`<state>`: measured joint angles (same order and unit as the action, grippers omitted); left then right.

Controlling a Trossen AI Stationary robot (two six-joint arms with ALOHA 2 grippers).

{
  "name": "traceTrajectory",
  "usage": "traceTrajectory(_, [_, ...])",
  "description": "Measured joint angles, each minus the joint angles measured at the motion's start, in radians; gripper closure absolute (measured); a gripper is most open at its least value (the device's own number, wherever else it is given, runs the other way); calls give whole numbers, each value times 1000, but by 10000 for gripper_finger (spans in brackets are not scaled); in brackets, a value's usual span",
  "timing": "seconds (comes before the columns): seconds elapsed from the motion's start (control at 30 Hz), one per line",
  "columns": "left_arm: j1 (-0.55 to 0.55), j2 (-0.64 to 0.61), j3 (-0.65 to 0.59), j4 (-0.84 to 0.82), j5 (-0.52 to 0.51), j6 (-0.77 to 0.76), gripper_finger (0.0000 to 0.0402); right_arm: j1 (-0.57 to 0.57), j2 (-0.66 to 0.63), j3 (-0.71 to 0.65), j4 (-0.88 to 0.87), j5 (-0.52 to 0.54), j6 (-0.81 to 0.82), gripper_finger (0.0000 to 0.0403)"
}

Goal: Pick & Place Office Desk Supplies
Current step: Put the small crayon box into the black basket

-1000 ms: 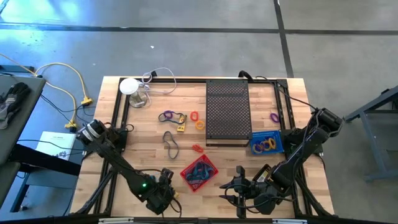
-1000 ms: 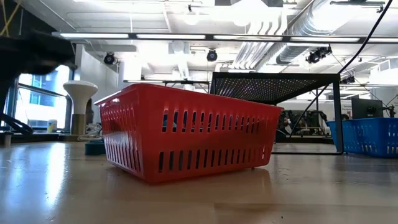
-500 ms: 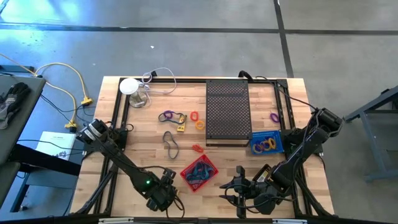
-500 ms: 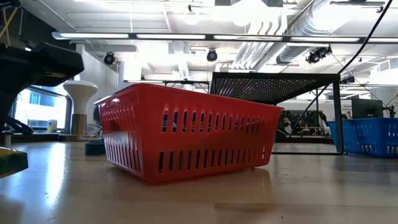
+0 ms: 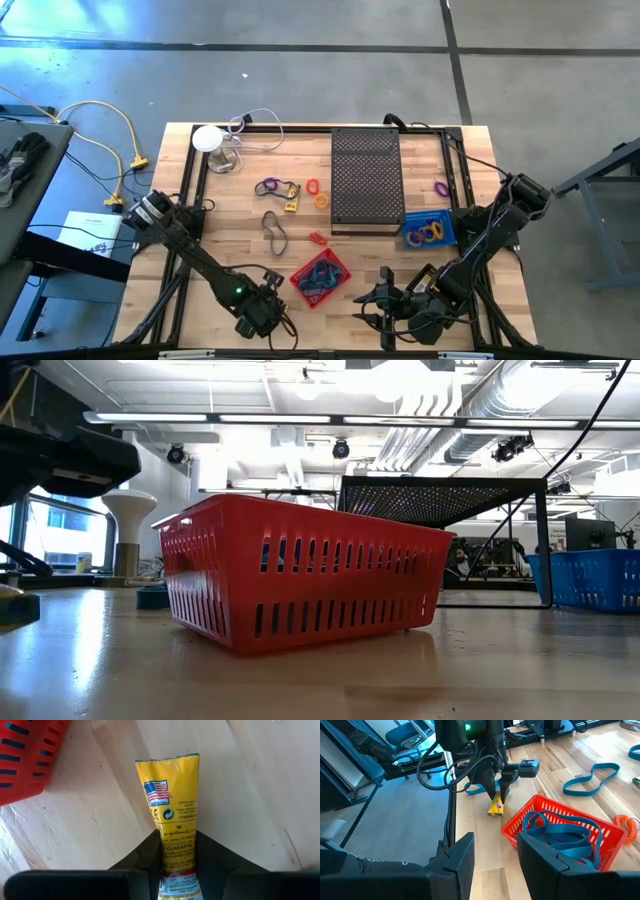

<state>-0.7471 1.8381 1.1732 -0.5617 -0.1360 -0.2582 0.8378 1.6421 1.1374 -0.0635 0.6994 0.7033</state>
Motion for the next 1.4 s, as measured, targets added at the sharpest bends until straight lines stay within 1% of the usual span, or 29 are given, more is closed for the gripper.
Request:
traceTrajectory(0.07, [0,-20,0,-11,-7,0,313,0,0,0,0,0,13,267])
traceTrajectory(0.17, [-2,-63,9,-20,-54,8,313,0,7,0,6,1,56,267])
traceTrajectory(0.23, [-8,-100,13,-21,-112,16,314,-5,25,0,27,2,78,267])
traceTrajectory(0.3, [-17,-139,15,-2,-206,36,314,-12,60,0,71,-1,62,267])
traceTrajectory(0.33, [-22,-158,16,22,-256,37,314,-16,77,0,98,-4,28,267])
traceTrajectory(0.4, [-24,-189,16,96,-323,-2,314,-17,113,0,185,-1,-116,267])
traceTrajectory(0.5, [-22,-222,16,245,-336,-80,314,-16,163,0,382,0,-474,267])
traceTrajectory(0.57, [-15,-231,17,342,-293,-124,314,-12,191,0,522,-1,-739,267])
traceTrajectory(0.63, [-3,-232,18,433,-192,-141,314,-6,209,0,628,0,-971,267])
traceTrajectory(0.7, [9,-231,18,494,-67,-154,314,-8,212,0,668,4,-1106,267])
traceTrajectory(0.77, [28,-224,18,554,53,-180,314,-20,212,1,675,6,-1145,266])
traceTrajectory(0.8, [35,-223,18,560,90,-190,314,-30,212,4,673,8,-1149,264])
traceTrajectory(0.9, [58,-218,18,582,157,-218,314,-51,212,25,671,5,-1153,252])
traceTrajectory(1.07, [72,-218,18,583,163,-217,314,-68,212,66,667,-16,-1122,210])
traceTrajectory(1.13, [73,-217,18,586,165,-216,314,-69,212,79,667,-69,-1127,189])
traceTrajectory(1.23, [75,-217,18,586,168,-214,314,-68,212,83,645,-206,-1177,164])
traceTrajectory(1.3, [76,-217,18,586,168,-215,314,-71,212,82,630,-273,-1207,155])
traceTrajectory(1.33, [77,-217,18,586,167,-216,315,-74,212,82,622,-296,-1213,153])
traceTrajectory(1.4, [79,-217,18,586,167,-218,315,-87,212,82,616,-307,-1228,151])
